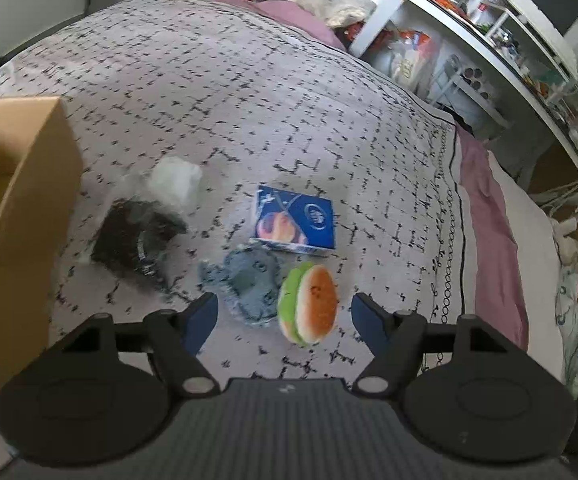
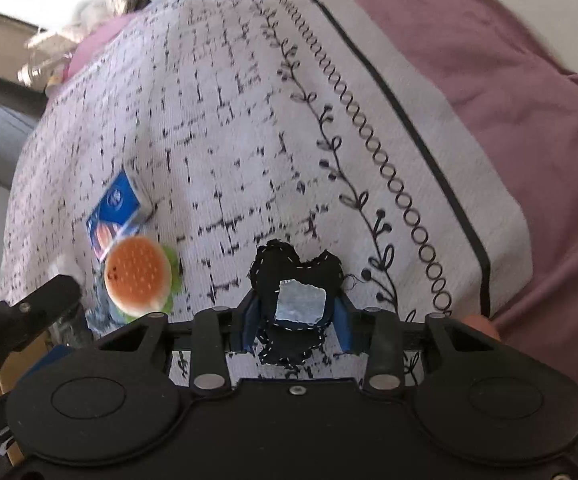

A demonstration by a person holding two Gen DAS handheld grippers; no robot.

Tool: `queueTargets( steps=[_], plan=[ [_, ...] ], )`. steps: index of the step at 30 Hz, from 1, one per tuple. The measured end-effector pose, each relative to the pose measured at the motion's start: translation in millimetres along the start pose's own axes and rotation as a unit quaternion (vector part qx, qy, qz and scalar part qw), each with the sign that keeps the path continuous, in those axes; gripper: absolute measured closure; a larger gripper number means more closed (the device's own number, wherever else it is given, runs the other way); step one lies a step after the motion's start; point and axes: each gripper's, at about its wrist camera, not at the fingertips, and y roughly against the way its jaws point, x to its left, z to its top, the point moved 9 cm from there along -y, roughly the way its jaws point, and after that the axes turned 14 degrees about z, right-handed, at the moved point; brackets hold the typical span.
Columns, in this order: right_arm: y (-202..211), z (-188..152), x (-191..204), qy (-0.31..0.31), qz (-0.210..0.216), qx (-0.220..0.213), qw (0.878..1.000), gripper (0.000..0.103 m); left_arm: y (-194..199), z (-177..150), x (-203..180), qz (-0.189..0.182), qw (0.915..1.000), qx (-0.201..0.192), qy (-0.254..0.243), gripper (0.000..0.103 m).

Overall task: Organize soft objects
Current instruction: 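Grasp the burger toy with the left gripper while the right gripper holds the lace pouch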

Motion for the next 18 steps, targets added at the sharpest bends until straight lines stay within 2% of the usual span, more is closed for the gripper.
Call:
queueTargets(
  steps=[5,14,18],
  plan=[
    [-2,3,3,0.002,0.015,0.000,1.000,0.066,-12,1,-16,-0.005,0.9998,0.006,-0.018,0.035],
    [2,6,7,0.012,0.031,-0.010,0.999,0.066,-41,-10,-30,0.014,0.9985,0.027,-0.046,0.036],
    [2,6,7,0.012,0.034,-0.011,0.999,0.066,-45,-11,-35,0.026,0.9979,0.027,-0.053,0.042]
  ],
)
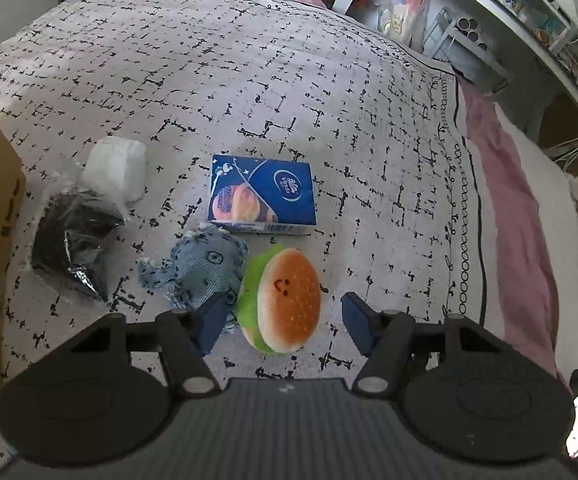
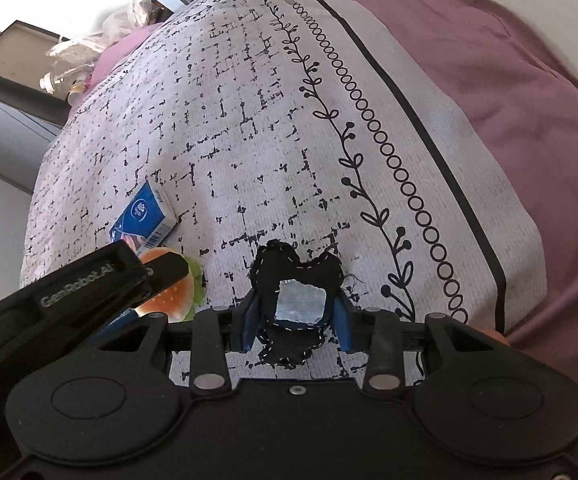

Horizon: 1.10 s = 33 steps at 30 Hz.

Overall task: Organize soft objects
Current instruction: 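Grasp the burger toy with the left gripper while the right gripper holds the lace pouch, then carry the burger toy with the left gripper while the right gripper carries the pouch toward the box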

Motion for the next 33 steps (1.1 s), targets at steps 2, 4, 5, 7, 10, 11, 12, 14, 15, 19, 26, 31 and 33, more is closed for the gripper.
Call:
queueTargets(
  steps=[2,4,5,7,10,11,12,14,15,19,26,31,33],
  plan=[
    [0,0,-1,-0.001,0.001,0.000,1.000,0.066,-1,0,-2,0.007,0.9999,-0.002,-0.008,0.053],
    [0,1,-1,-0.002,0.002,-0.001,1.000,0.066,-2,0,-3,0.015,0.9998,0.000,-0.013,0.066],
    [1,1,0,-0.001,0.004,-0.002,1.000,0.066,-2,-1,-4,0.016,0.9998,0.002,-0.014,0.073],
    [2,1,1,0.002,0.007,-0.003,1.000,0.066,-1,-2,-3,0.018,0.9998,0.003,-0.013,0.077],
    [3,1,4,0.006,0.012,-0.005,1.000,0.066,9,-2,-3,0.014,0.9998,-0.007,-0.015,0.080],
    [4,1,5,0.007,0.014,-0.005,1.000,0.066,12,-1,-4,0.012,0.9998,-0.009,-0.016,0.080],
    [4,1,6,0.009,0.017,-0.005,1.000,0.066,16,-1,-3,0.010,0.9997,-0.013,-0.017,0.080],
    [5,1,10,0.013,0.022,-0.006,1.000,0.066,25,1,-2,0.008,0.9996,-0.020,-0.018,0.080],
    [5,1,12,0.018,0.025,-0.007,1.000,0.066,29,2,0,0.007,0.9996,-0.023,-0.017,0.080],
    [8,1,22,0.036,0.036,-0.010,0.999,0.066,44,5,8,0.008,0.9993,-0.034,-0.014,0.080],
    [21,0,39,0.084,0.047,-0.024,0.995,0.066,69,4,33,0.016,0.9989,-0.044,-0.003,0.080],
    [28,-8,52,0.115,0.047,-0.015,0.992,0.066,90,5,52,0.014,0.9985,-0.053,0.006,0.080],
    [27,-13,57,0.127,0.044,-0.007,0.991,0.066,98,6,59,0.012,0.9982,-0.058,0.011,0.080]
  ],
)
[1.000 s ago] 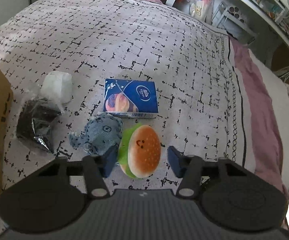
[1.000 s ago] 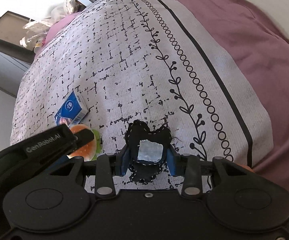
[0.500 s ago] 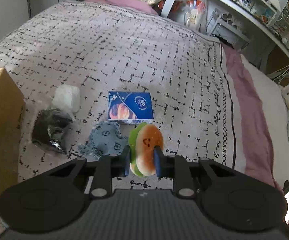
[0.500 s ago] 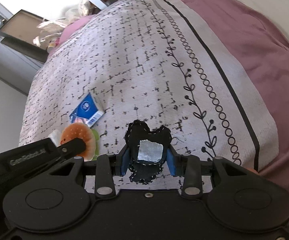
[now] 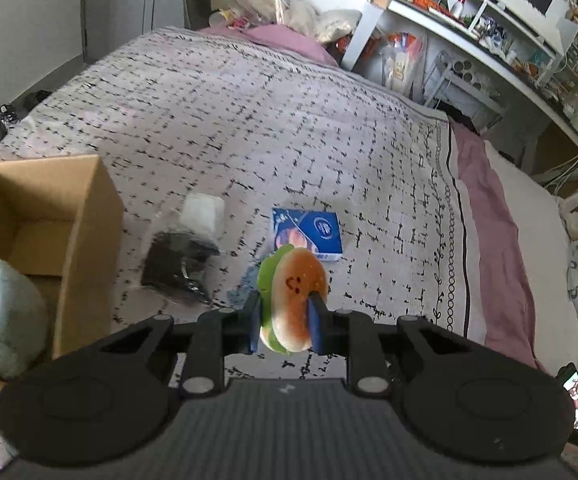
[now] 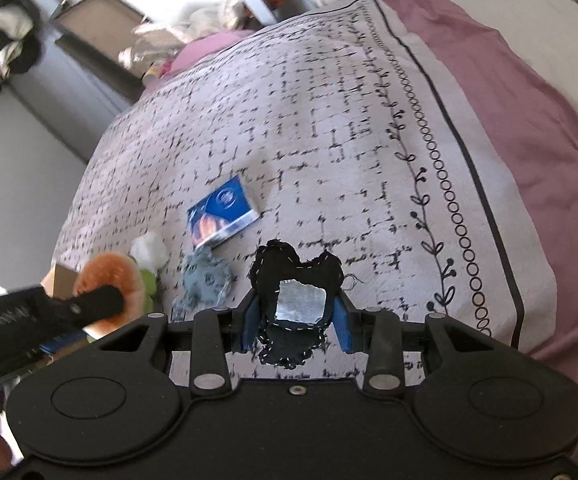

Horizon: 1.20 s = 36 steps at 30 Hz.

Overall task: Organize soft objects
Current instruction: 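Carry the burger toy with the left gripper while the right gripper carries the pouch toward the box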

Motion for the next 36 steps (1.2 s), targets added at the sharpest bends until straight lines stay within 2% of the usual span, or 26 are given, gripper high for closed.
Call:
queueTargets(
  steps=[10,20,36],
  plan=[
    [10,-3,30,0.042,-0.016,0.003,0.999,0.065,20,3,34,-0.008,0.9997,-0.009,0.021,0.080],
    [14,-6,78,0.076,-0.004,-0.002,0.997,0.064,35,14,75,-0.018,0.9985,-0.023,0.047,0.080],
    [-4,-22,156,0.120,0.019,0.008,0.993,0.064,36,29,154,-0.009,0.9960,-0.028,0.084,0.080]
  ],
)
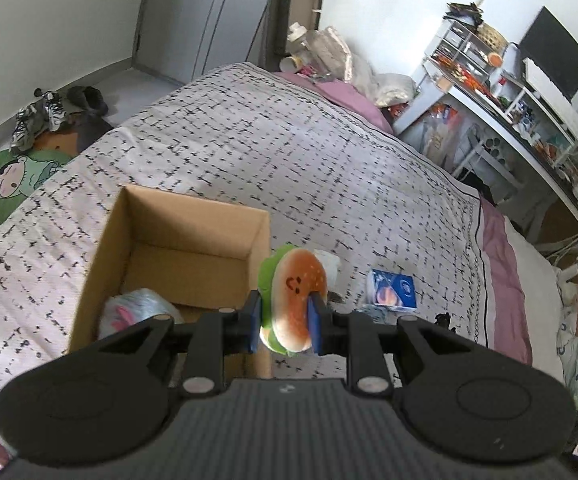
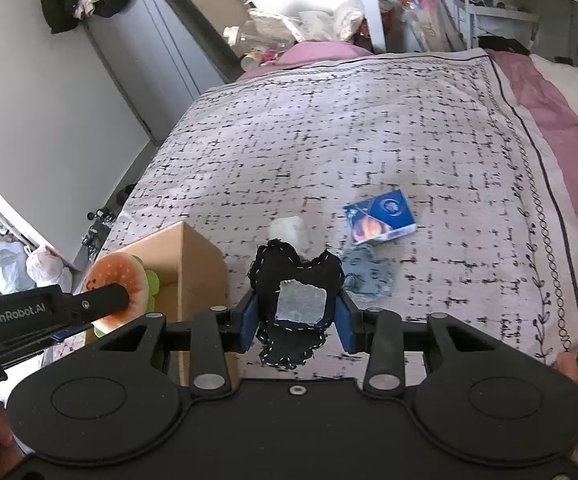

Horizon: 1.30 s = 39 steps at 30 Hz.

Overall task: Organize soft objects
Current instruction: 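Carry the burger toy with the left gripper while the right gripper carries the pouch toward the box, then open the left gripper over the box while the right gripper releases the pouch into it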

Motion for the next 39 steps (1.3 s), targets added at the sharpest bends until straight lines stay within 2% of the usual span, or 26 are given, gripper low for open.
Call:
queueTargets(
  steps=[6,12,15,19,21,25,33,35,39],
  plan=[
    [-8,3,21,0.012,0.003,0.003,1.000,0.064,-7,2,20,0.000,0.9999,0.009,0.010,0.080],
    [-18,4,37,0.019,0.008,0.009,1.000,0.064,-18,-9,30,-0.004,0.9993,0.034,0.014,0.080],
    [-24,3,45,0.020,0.015,0.015,1.000,0.064,-25,-19,34,-0.004,0.9986,0.050,0.014,0.080],
    [-31,2,55,0.025,0.022,0.023,0.999,0.064,-40,-32,44,0.008,0.9947,0.100,0.022,0.076],
    [-35,0,61,0.027,0.027,0.029,0.999,0.064,-43,-35,51,0.003,0.9928,0.114,0.035,0.076],
    [-41,-3,73,0.031,0.038,0.038,0.998,0.063,-40,-31,65,0.006,0.9925,0.112,0.049,0.068],
    [-52,-6,96,0.032,0.064,0.055,0.996,0.058,-29,-19,82,0.015,0.9937,0.093,0.060,0.067],
    [-53,-6,100,0.027,0.073,0.058,0.995,0.050,-28,-16,86,0.018,0.9936,0.092,0.063,0.067],
    [-52,-6,104,0.021,0.088,0.062,0.994,0.042,-26,-13,94,0.026,0.9933,0.089,0.069,0.067]
  ],
)
